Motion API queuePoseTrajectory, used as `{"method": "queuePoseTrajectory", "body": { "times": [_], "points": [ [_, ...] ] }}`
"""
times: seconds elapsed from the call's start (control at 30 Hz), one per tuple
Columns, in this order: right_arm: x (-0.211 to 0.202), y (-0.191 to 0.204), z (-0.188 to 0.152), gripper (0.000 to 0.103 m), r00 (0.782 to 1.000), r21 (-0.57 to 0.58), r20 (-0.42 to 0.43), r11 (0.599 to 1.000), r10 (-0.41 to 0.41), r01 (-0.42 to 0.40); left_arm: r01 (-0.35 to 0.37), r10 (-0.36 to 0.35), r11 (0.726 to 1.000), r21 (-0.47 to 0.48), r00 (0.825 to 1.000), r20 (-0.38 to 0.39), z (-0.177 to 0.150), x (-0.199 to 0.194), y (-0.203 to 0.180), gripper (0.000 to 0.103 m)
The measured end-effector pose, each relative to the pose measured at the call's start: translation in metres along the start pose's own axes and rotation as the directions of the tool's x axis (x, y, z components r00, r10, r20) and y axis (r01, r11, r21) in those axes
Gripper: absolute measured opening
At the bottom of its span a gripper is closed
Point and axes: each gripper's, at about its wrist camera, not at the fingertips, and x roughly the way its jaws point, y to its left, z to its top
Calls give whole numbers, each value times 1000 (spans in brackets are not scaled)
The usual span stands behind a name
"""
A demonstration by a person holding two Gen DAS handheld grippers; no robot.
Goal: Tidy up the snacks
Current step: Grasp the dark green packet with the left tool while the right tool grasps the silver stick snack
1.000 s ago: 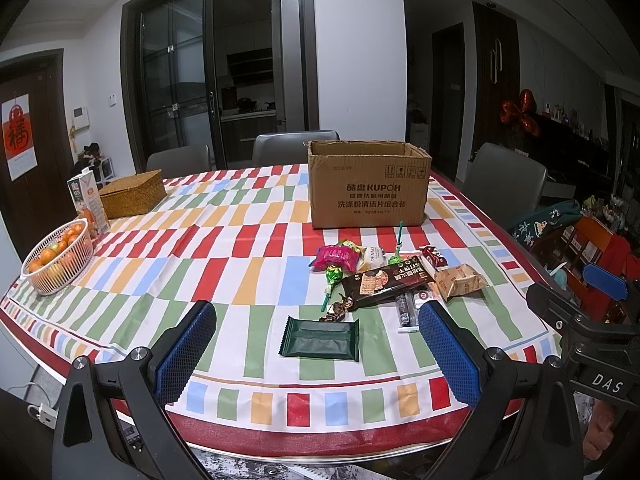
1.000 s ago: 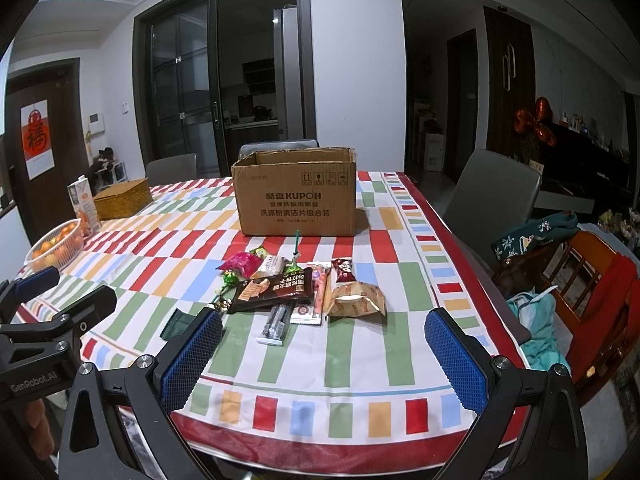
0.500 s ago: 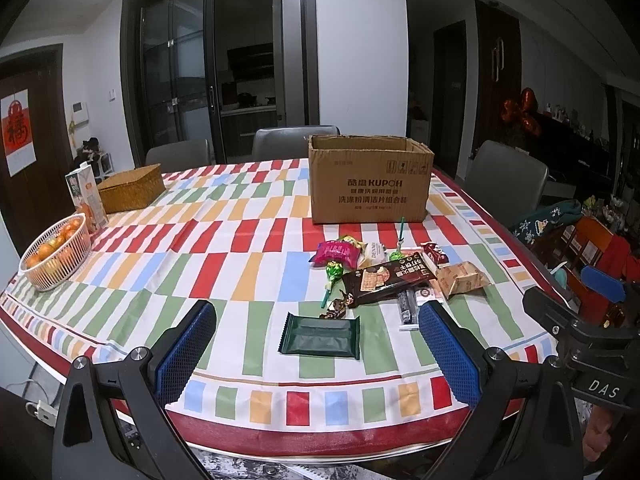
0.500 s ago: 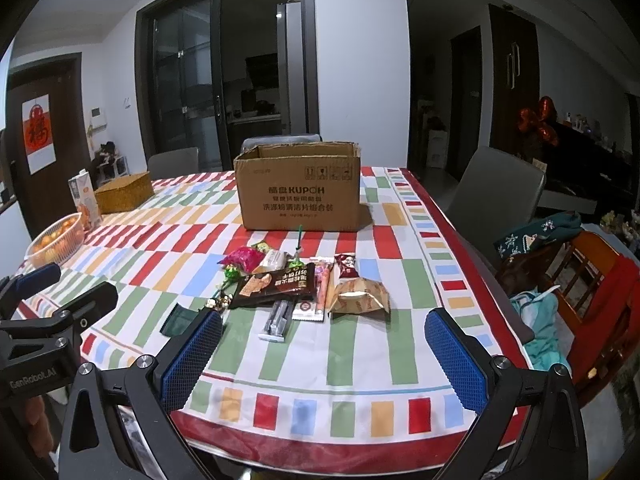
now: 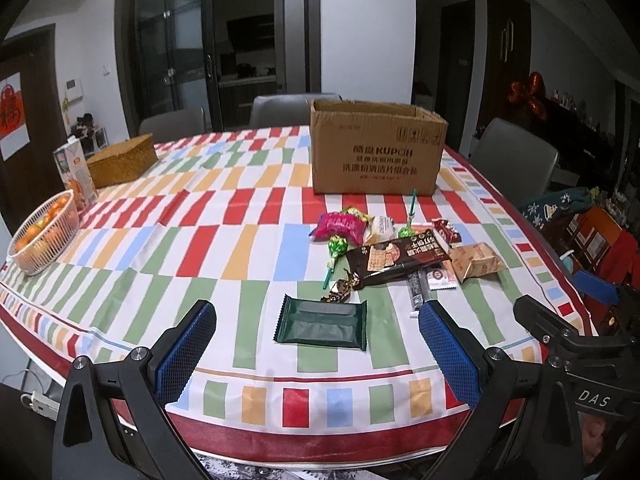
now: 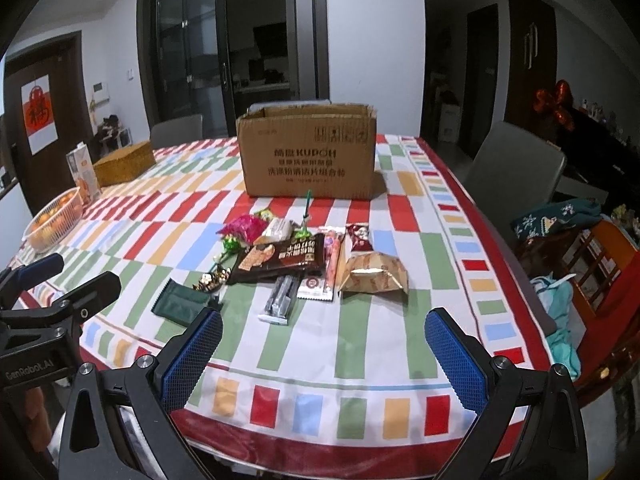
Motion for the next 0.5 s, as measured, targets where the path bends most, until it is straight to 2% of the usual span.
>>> {"method": "queuePoseTrajectory", "body": {
  "times": [0.33,0.5],
  "points": [
    [43,11,9,96,998,-32,-58,999,38,-40,36,-32,999,36,994,-105,-1,48,5,103],
    [67,14,10,89,992,-28,-109,998,58,-61,64,-53,996,55,982,-182,-10,75,3,103]
  ]
}}
